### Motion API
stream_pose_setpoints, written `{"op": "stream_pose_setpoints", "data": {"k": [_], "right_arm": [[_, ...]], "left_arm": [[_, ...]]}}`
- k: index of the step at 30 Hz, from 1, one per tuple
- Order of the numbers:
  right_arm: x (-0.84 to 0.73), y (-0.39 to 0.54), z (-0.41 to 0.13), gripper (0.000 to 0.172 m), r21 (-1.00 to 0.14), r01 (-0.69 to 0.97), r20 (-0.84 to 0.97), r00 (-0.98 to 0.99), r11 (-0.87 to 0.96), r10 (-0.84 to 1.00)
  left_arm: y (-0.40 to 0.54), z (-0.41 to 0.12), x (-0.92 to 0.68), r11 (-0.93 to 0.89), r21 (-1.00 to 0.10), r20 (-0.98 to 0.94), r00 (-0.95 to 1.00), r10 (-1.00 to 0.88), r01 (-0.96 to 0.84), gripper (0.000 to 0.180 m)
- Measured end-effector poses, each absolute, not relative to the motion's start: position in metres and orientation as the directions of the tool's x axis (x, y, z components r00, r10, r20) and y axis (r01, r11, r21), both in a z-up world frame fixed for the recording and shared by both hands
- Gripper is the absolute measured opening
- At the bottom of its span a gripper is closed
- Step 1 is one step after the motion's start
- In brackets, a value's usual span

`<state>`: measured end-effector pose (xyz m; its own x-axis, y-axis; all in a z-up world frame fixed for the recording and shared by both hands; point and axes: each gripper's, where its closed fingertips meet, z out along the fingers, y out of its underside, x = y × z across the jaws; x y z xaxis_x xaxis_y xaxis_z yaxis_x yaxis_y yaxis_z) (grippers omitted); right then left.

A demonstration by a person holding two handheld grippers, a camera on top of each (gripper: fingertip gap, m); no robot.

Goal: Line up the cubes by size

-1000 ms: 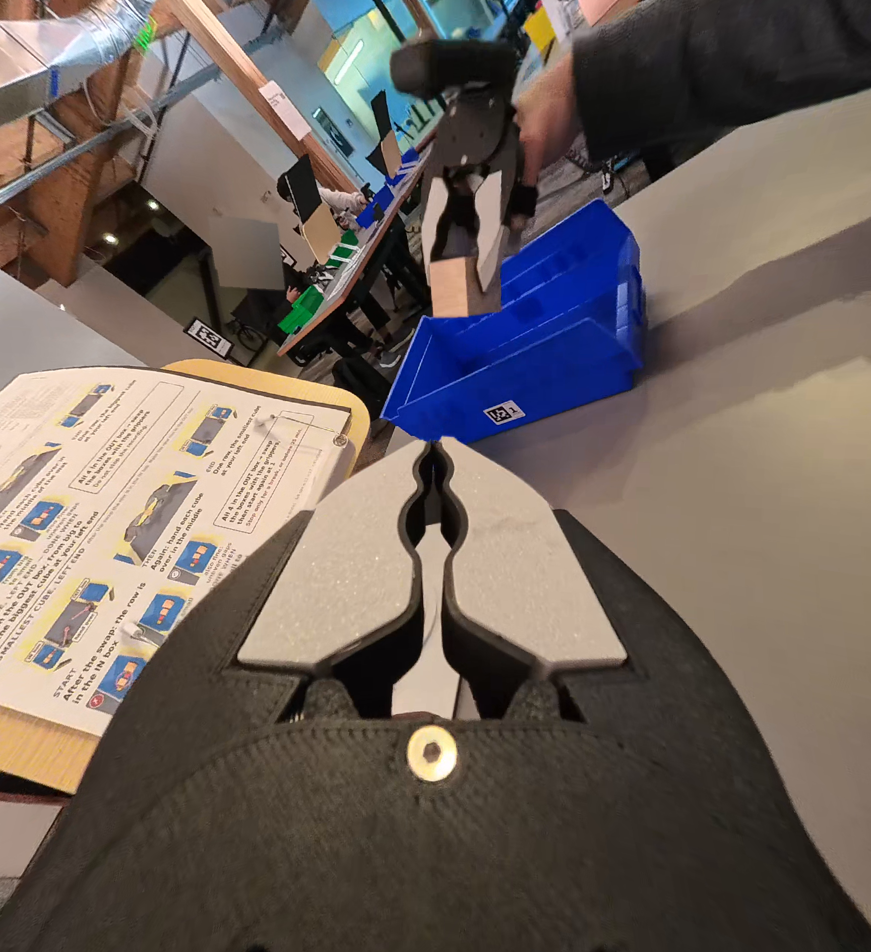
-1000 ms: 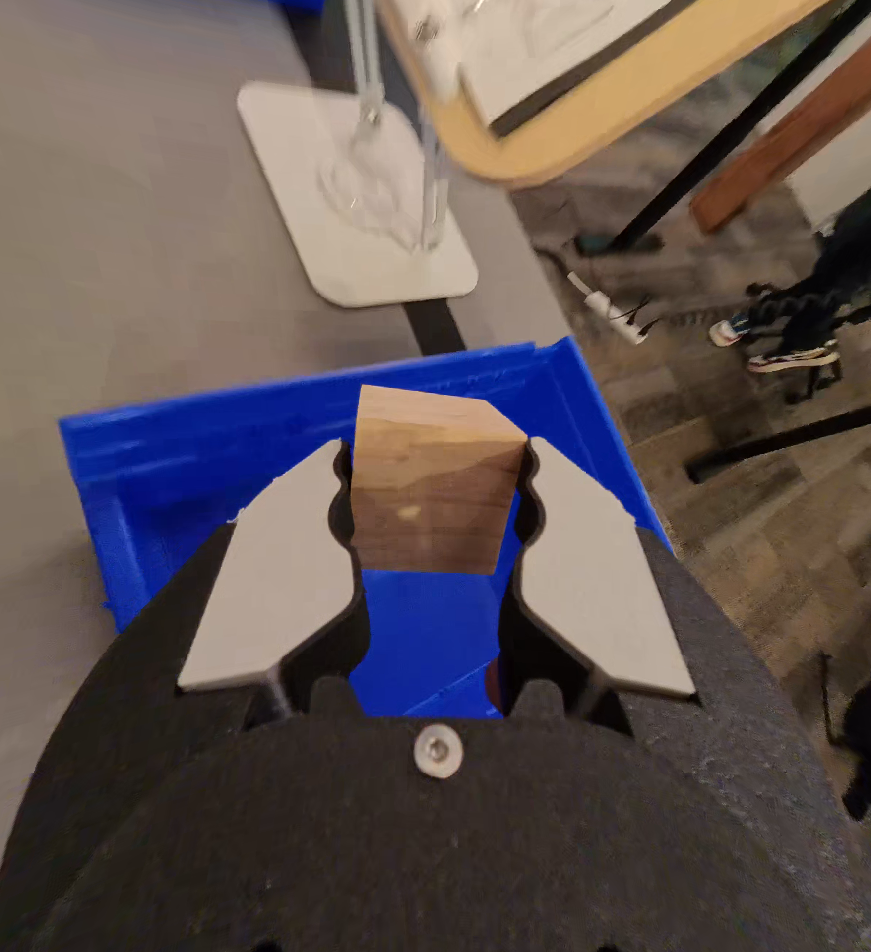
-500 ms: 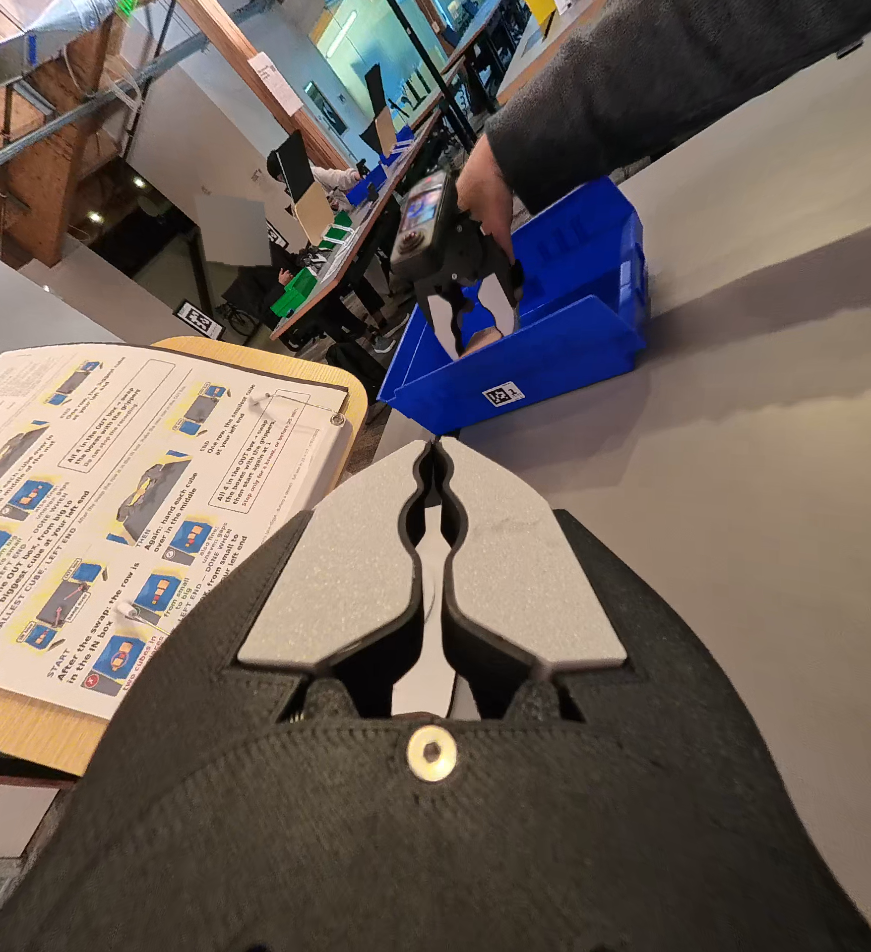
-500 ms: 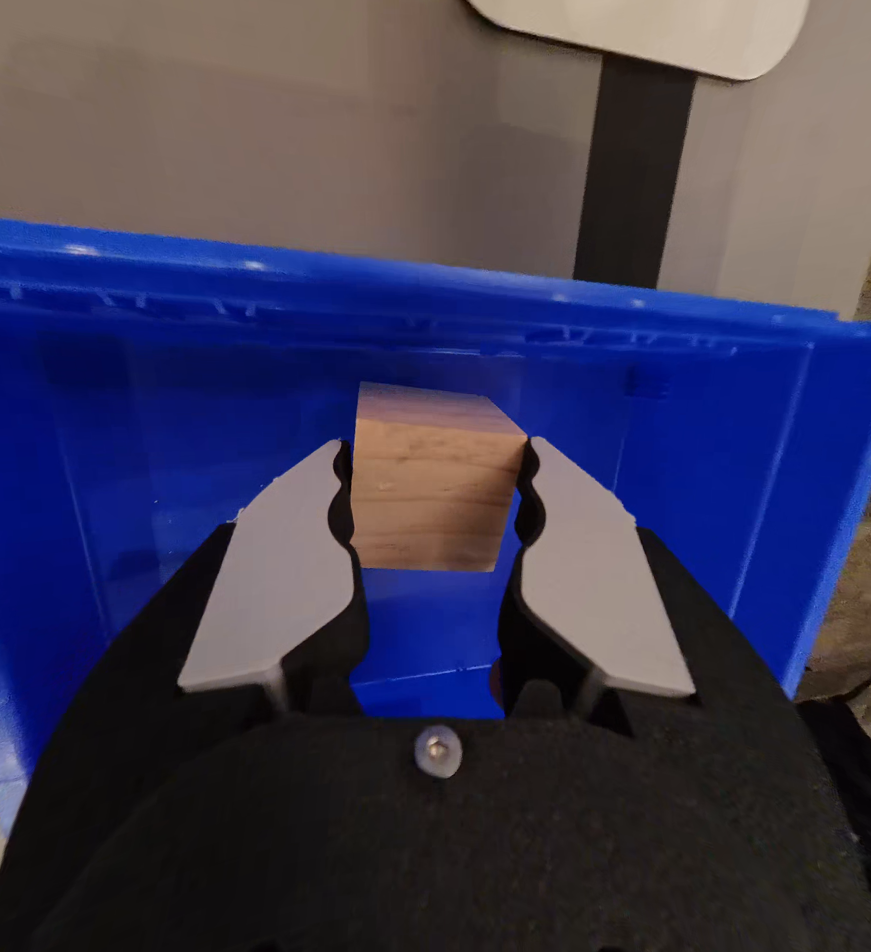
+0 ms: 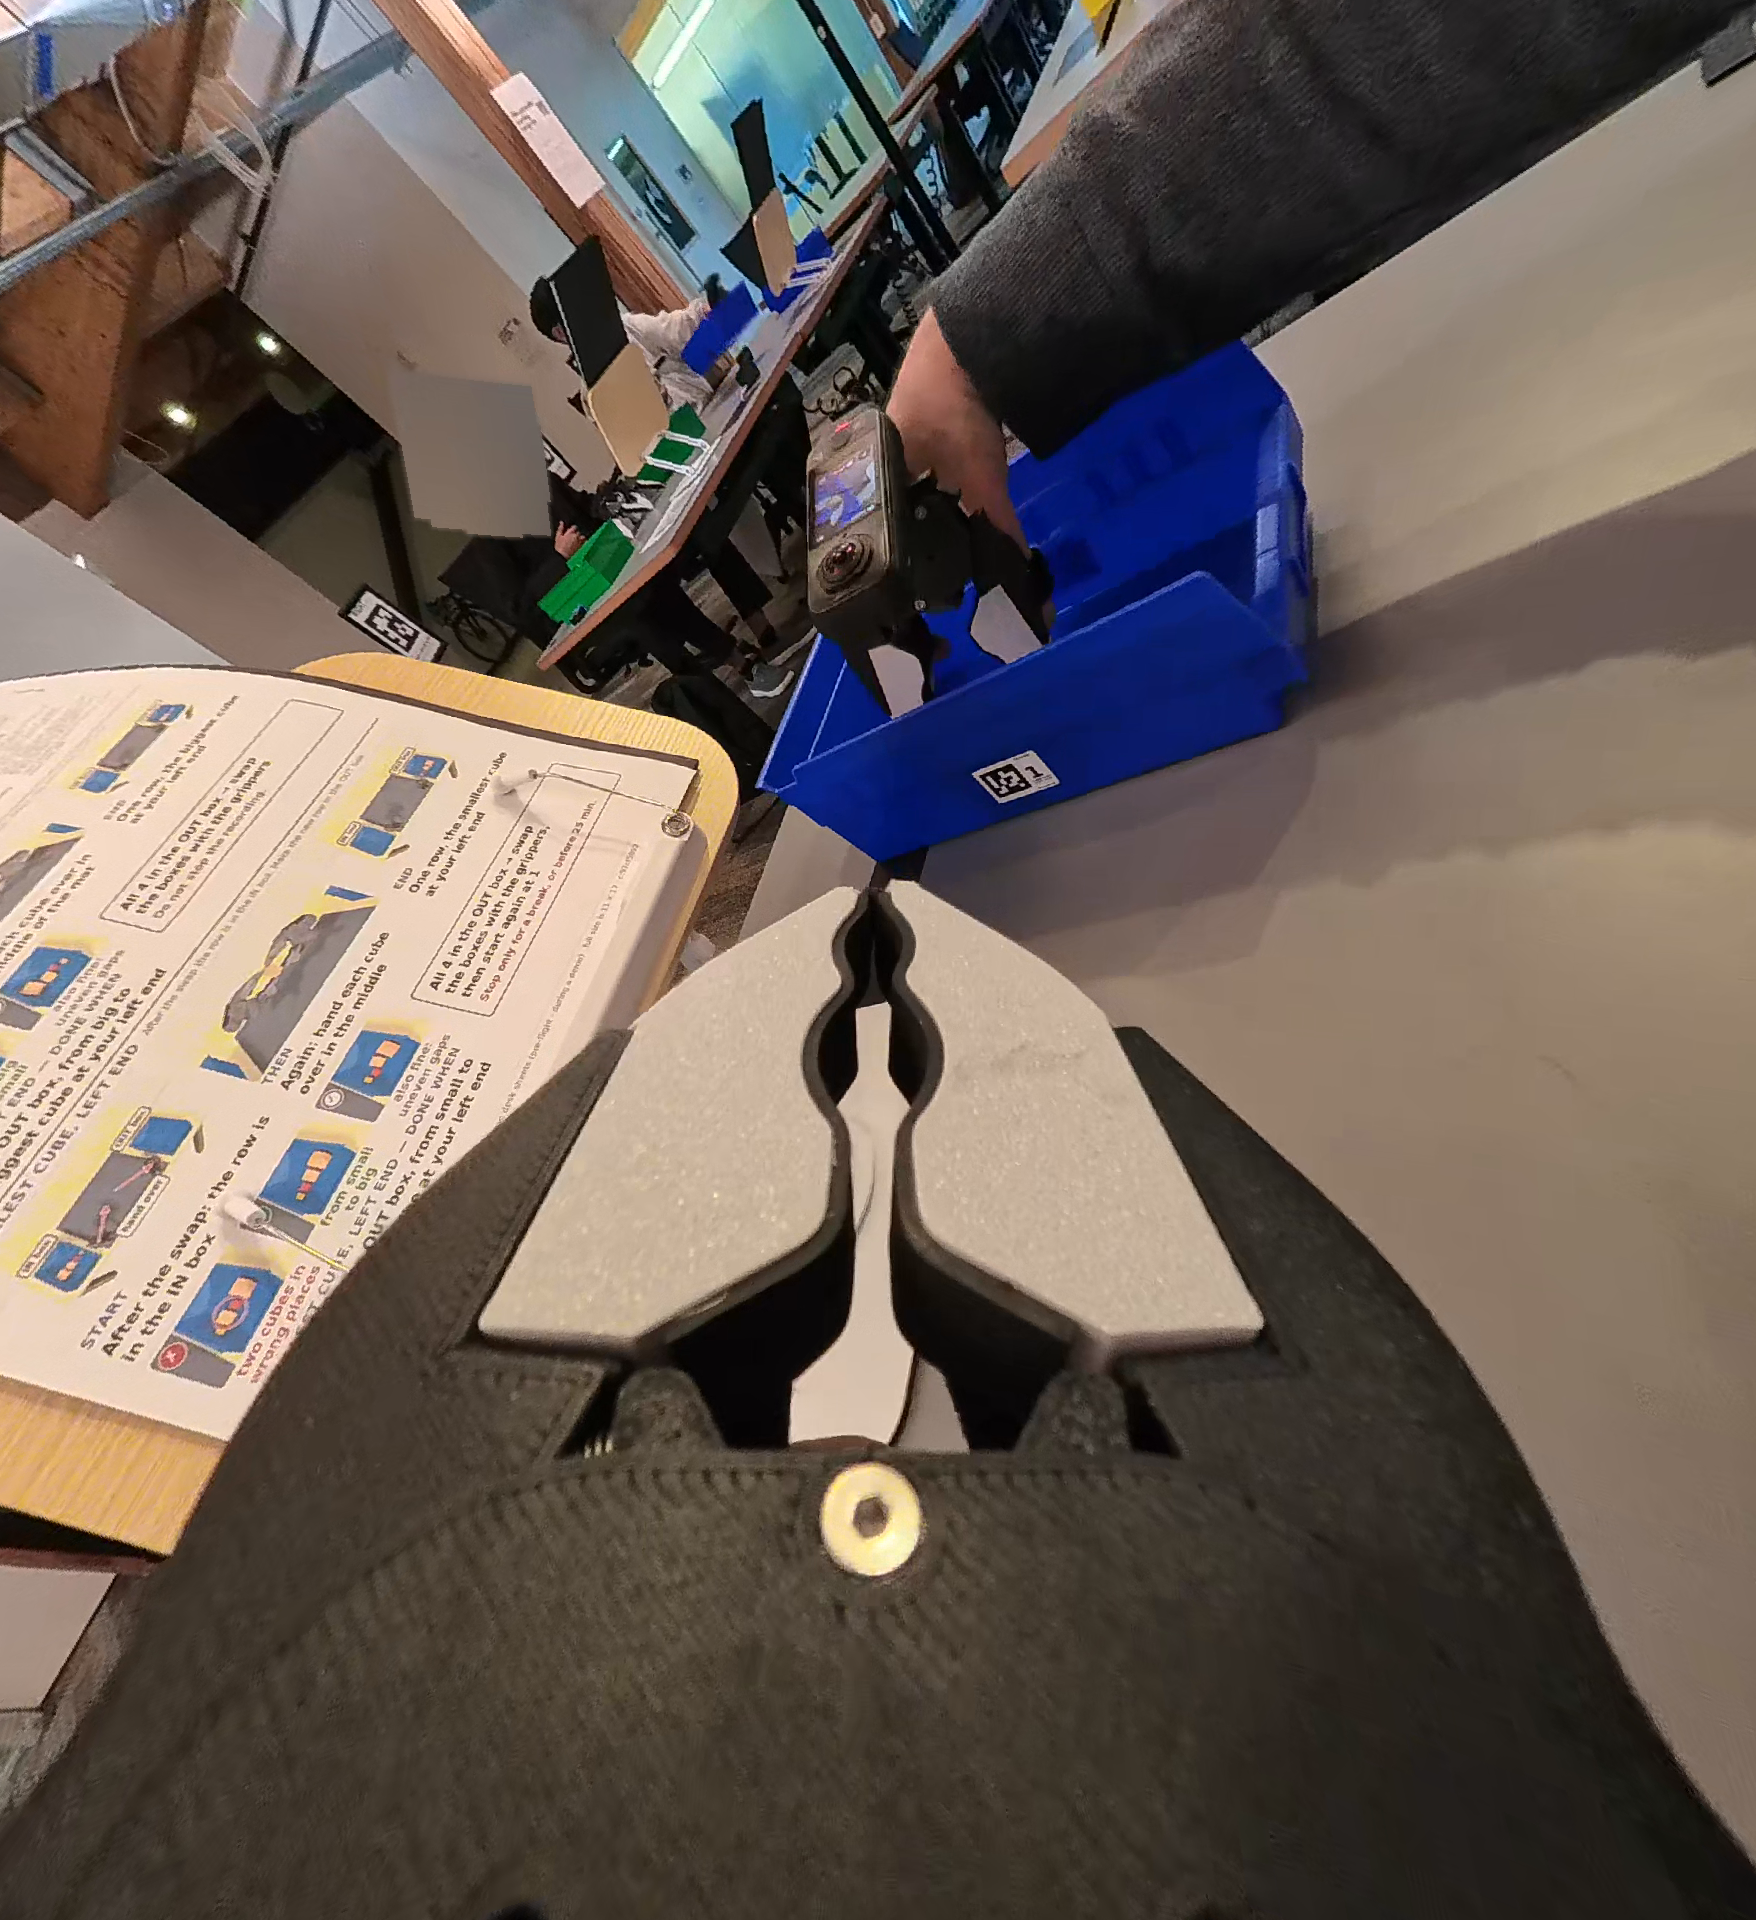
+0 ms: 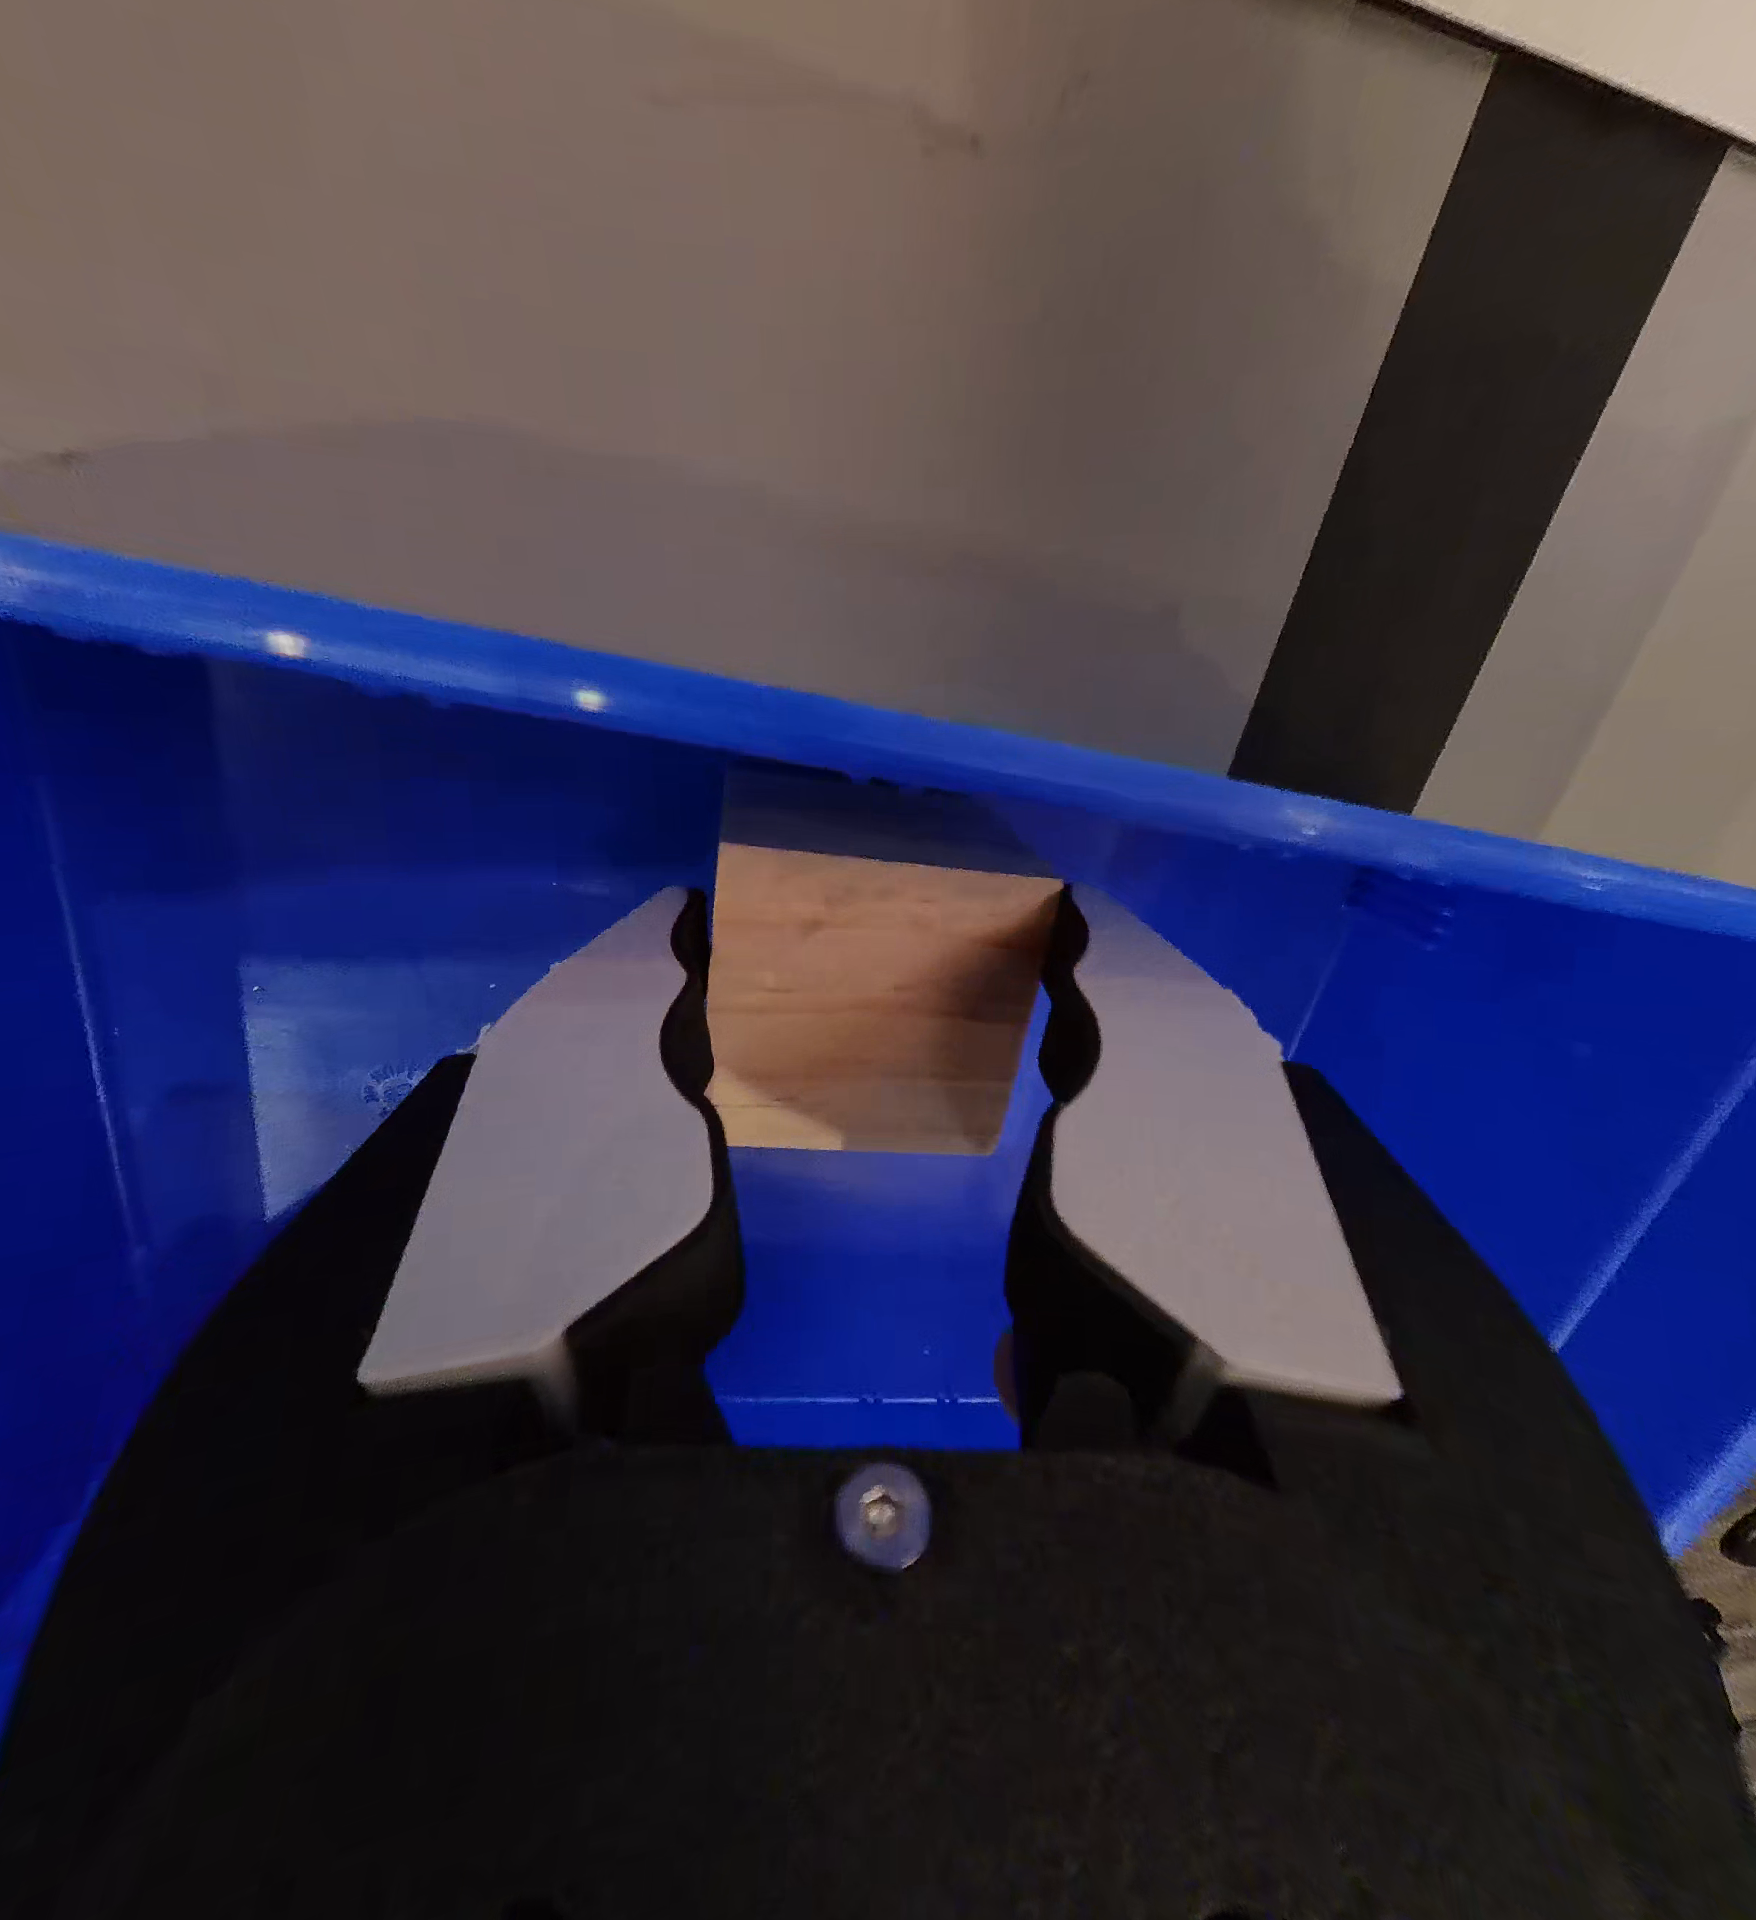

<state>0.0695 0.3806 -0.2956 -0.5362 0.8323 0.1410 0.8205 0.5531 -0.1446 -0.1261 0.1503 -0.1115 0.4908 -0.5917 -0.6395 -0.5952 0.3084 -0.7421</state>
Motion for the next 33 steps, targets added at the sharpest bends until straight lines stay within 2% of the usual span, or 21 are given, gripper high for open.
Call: {"op": "stream_pose_setpoints", "data": {"k": [11, 13, 19, 21, 25, 27, 30, 33], "right_arm": [[0.067, 0.384, -0.289, 0.065, -0.160, 0.819, 0.173, -0.526, 0.551, 0.833], [0.066, 0.385, -0.281, 0.069, -0.172, 0.821, 0.195, -0.513, 0.544, 0.836], [0.076, 0.386, -0.232, 0.069, -0.187, 0.833, 0.313, -0.452, 0.521, 0.835], [0.080, 0.380, -0.205, 0.066, -0.222, 0.839, 0.379, -0.395, 0.497, 0.837], [0.086, 0.347, -0.149, 0.058, -0.321, 0.811, 0.534, -0.272, 0.489, 0.801], [0.086, 0.320, -0.124, 0.049, -0.391, 0.779, 0.593, -0.195, 0.491, 0.781], [0.074, 0.259, -0.105, 0.044, -0.514, 0.671, 0.620, -0.140, 0.534, 0.772], [0.047, 0.184, -0.108, 0.041, -0.648, 0.504, 0.565, -0.185, 0.571, 0.804]], "left_arm": [[0.150, -0.115, -0.123, 0.305, -0.747, -0.629, 0.482, -0.610, -0.590, 0.000], [0.149, -0.115, -0.122, 0.306, -0.747, -0.629, 0.479, -0.612, -0.590, 0.000], [0.148, -0.109, -0.125, 0.312, -0.746, -0.635, 0.484, -0.603, -0.589, 0.000], [0.147, -0.107, -0.127, 0.314, -0.751, -0.630, 0.490, -0.602, -0.580, 0.001], [0.147, -0.106, -0.129, 0.301, -0.746, -0.632, 0.491, -0.600, -0.594, 0.020], [0.144, -0.105, -0.128, 0.304, -0.739, -0.637, 0.477, -0.605, -0.602, 0.027], [0.142, -0.104, -0.135, 0.286, -0.720, -0.649, 0.469, -0.598, -0.632, 0.036], [0.139, -0.095, -0.153, 0.262, -0.713, -0.656, 0.488, -0.576, -0.650, 0.042]]}}
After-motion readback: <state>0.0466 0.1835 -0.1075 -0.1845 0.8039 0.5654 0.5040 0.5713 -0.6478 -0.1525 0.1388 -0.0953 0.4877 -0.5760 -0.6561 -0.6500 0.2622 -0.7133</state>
